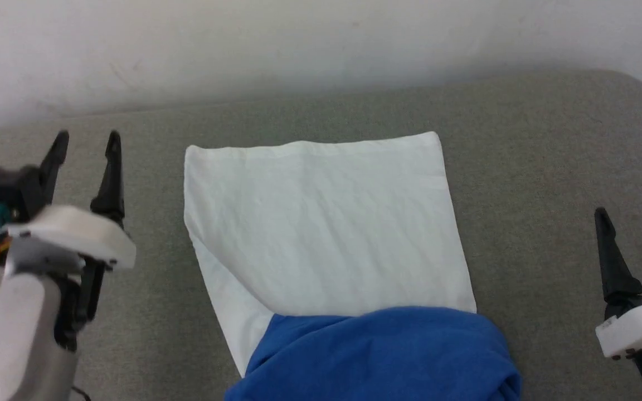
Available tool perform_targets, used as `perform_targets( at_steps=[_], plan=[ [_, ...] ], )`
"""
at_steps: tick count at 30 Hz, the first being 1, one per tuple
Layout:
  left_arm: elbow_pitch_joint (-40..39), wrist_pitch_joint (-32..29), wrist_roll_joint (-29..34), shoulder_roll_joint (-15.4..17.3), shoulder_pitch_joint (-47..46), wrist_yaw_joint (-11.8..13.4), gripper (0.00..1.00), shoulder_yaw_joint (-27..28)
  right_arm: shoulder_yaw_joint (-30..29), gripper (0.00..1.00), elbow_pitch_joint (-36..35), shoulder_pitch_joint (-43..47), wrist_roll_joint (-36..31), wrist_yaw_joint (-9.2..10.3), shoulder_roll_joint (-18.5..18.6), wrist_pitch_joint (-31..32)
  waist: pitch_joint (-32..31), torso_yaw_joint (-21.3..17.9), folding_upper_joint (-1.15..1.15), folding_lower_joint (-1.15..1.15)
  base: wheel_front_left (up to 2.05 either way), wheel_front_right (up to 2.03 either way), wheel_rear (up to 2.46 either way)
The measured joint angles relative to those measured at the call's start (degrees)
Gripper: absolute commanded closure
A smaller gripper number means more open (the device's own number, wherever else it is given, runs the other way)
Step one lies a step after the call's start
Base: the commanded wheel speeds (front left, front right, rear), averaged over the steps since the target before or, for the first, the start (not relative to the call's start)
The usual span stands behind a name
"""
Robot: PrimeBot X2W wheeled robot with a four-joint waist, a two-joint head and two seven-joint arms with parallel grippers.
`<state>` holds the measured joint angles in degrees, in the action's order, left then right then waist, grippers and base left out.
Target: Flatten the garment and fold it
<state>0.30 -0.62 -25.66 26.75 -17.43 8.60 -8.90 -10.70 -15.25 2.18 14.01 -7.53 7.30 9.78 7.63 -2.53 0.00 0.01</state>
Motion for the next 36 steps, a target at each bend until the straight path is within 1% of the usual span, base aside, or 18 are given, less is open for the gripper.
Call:
perform_targets(
  at_steps=[4, 7, 11, 13, 16, 20, 24, 27, 28, 29, 30, 31, 33, 36],
  plan=[
    [8.6, -5.0, -0.8, 0.6, -11.6, -4.4, 0.00, -2.6, 1.5, 0.00, 0.0, -1.9, 0.2, 0.00, -0.5, 0.0, 3.2, -1.5, 0.00, 0.00, 0.00, 0.00, 0.00],
    [16.6, -9.5, -1.9, 0.5, -18.2, -7.2, 0.00, -4.5, 2.7, 0.00, 0.6, -3.1, 0.4, 0.00, -0.8, -0.3, 5.4, -2.8, 0.00, 0.01, 0.00, 0.00, 0.00],
    [27.0, -14.8, -2.9, 0.5, -24.3, -10.2, 0.00, -6.3, 4.4, 0.00, 1.6, -4.4, 0.7, 0.00, -1.2, -1.0, 7.7, -5.0, 0.00, 0.01, 0.00, 0.00, 0.00],
    [31.7, -17.3, -3.4, 0.5, -26.5, -11.2, 0.00, -6.9, 5.2, 0.00, 2.1, -4.8, 0.9, 0.00, -1.3, -1.4, 8.7, -6.1, 0.00, 0.00, 0.00, 0.00, 0.00],
    [37.5, -19.9, -3.8, 0.5, -29.3, -12.1, 0.00, -7.8, 6.0, 0.00, 2.9, -5.5, 1.3, 0.00, -1.5, -1.8, 10.4, -7.5, 0.00, 0.01, 0.00, 0.00, 0.00],
    [44.2, -24.0, -3.7, 0.5, -32.1, -12.6, 0.00, -9.1, 6.8, 0.00, 3.6, -5.7, 1.8, 0.00, -1.6, -2.6, 12.5, -9.1, 0.00, 0.00, 0.00, 0.00, 0.00],
    [49.1, -26.2, -2.8, 1.0, -34.3, -12.1, 0.00, -10.2, 7.4, 0.00, 4.3, -5.8, 2.3, 0.00, -1.6, -2.9, 14.1, -10.6, 0.00, -0.01, 0.00, 0.00, 0.00],
    [51.6, -30.5, -2.4, 1.1, -37.0, -11.6, 0.00, -11.2, 7.4, 0.00, 4.8, -5.8, 2.5, 0.00, -1.4, -3.0, 14.7, -11.5, 0.00, -0.02, 0.00, 0.00, 0.00],
    [52.2, -32.3, -2.4, 1.0, -37.8, -11.5, 0.13, -11.5, 7.4, 0.00, 4.9, -5.8, 2.7, 0.00, -1.4, -3.0, 14.8, -11.7, 0.00, -0.02, 0.00, 0.00, 0.00],
    [52.6, -34.0, -2.4, 0.9, -38.5, -11.6, 0.47, -11.7, 7.4, 0.00, 5.0, -5.9, 2.7, 0.00, -1.3, -3.0, 14.9, -11.8, 0.00, -0.02, 0.00, 0.00, 0.00],
    [53.0, -35.4, -2.7, 0.6, -39.0, -11.7, 0.78, -11.8, 7.4, 0.00, 5.0, -6.0, 2.7, 0.00, -1.2, -3.0, 14.8, -11.9, 0.00, -0.02, 0.00, 0.00, 0.00],
    [53.4, -36.8, -3.1, 0.4, -39.4, -11.9, 1.00, -11.9, 7.6, 0.00, 5.1, -6.2, 2.9, 0.00, -1.1, -2.9, 14.8, -11.9, 0.00, -0.02, 0.00, 0.00, 0.00],
    [53.6, -38.0, -3.2, -0.2, -39.7, -12.2, 1.00, -12.2, 8.1, 0.00, 5.3, -6.9, 3.9, 0.00, -0.8, -2.5, 14.6, -11.7, 0.00, -0.02, 0.00, 0.00, 0.00],
    [53.7, -37.7, -3.2, -0.6, -39.6, -12.2, 1.00, -12.7, 9.9, 0.00, 6.5, -8.7, 5.3, 0.00, 0.8, -0.4, 14.0, -11.4, 0.00, -0.01, 0.00, 0.00, 0.00]
  ],
)
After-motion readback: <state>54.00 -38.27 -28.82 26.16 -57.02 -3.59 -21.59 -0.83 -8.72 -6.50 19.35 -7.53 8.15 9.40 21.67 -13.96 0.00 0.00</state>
